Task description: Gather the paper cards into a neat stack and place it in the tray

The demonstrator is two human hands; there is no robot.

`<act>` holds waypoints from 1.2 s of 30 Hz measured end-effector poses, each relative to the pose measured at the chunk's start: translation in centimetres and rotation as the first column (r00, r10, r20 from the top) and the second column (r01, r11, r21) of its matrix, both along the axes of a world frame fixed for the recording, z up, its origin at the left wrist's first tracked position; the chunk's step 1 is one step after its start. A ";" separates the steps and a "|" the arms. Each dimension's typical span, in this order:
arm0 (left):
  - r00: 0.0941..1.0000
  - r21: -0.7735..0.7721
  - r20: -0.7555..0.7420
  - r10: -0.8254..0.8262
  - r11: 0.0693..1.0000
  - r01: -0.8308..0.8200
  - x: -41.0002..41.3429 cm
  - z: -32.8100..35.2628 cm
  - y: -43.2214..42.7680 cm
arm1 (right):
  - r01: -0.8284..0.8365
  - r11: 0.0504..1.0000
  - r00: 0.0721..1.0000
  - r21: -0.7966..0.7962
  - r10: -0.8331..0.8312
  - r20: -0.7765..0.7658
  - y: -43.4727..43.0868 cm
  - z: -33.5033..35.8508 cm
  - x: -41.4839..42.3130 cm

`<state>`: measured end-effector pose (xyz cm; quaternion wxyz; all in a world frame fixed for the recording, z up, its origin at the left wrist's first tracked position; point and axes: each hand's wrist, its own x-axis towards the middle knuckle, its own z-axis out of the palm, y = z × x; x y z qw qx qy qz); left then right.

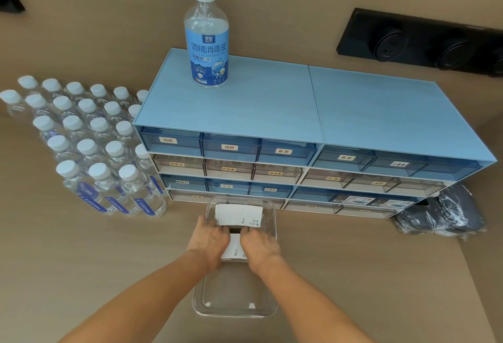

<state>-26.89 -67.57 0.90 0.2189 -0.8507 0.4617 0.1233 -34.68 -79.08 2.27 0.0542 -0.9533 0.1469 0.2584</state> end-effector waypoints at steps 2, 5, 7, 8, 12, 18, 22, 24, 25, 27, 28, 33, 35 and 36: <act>1.000 -0.001 0.001 0.000 1.000 0.000 -0.1 0.0 0.0 | 0.007 1.000 1.000 -0.002 -0.007 -0.013 0.1 0.1 0.0; 1.000 0.003 0.005 -0.001 1.000 0.001 -0.2 0.1 0.0 | 0.010 1.000 1.000 -0.007 -0.011 -0.022 0.1 0.2 -0.1; 1.000 0.012 0.011 0.004 1.000 -0.004 -0.3 0.2 -0.1 | 0.012 1.000 1.000 -0.009 -0.012 -0.024 0.2 0.3 -0.2; 1.000 0.018 0.016 0.005 1.000 -0.005 -0.3 0.3 -0.1 | 0.014 1.000 1.000 -0.010 -0.014 -0.024 0.2 0.4 -0.2; 1.000 0.027 0.003 -0.002 1.000 0.002 -0.3 0.6 -0.2 | 0.025 1.000 0.999 -0.005 -0.025 -0.038 0.4 0.6 -0.2; 1.000 -0.005 -0.017 -0.015 1.000 0.015 -0.2 0.8 -0.2 | 0.044 0.999 0.997 0.017 -0.043 -0.062 0.4 1.1 -0.1; 1.000 -0.001 -0.027 -0.016 1.000 0.016 -0.2 1.4 -0.2 | 0.060 0.998 0.994 0.029 -0.058 -0.090 0.5 1.6 -0.1; 1.000 -0.001 -0.017 -0.022 1.000 0.022 -0.3 1.8 -0.3 | 0.058 0.998 0.994 0.027 -0.055 -0.091 0.5 1.8 -0.2; 1.000 0.001 -0.010 -0.024 1.000 0.024 -0.4 2.0 -0.3 | 0.055 0.998 0.994 0.026 -0.053 -0.091 0.5 1.9 -0.2; 1.000 -0.003 0.010 -0.030 1.000 0.030 -0.6 2.4 -0.2 | 0.055 0.998 0.995 0.025 -0.052 -0.088 0.4 2.2 -0.4; 0.999 -0.006 0.019 -0.034 0.999 0.034 -0.7 2.5 -0.2 | 0.049 0.998 0.996 0.025 -0.047 -0.081 0.4 2.3 -0.4; 0.999 -0.002 0.043 -0.029 1.000 0.029 -1.6 2.4 0.1 | 0.023 1.000 0.999 0.021 -0.022 -0.045 0.3 2.7 -0.9; 0.999 -0.005 0.046 -0.014 1.000 0.015 -2.0 2.5 0.2 | 0.008 1.000 1.000 0.014 -0.007 -0.028 0.2 3.0 -1.1; 0.999 -0.009 0.049 -0.006 1.000 0.006 -2.2 2.6 0.4 | 0.000 1.000 1.000 0.010 0.000 -0.012 0.3 3.2 -1.2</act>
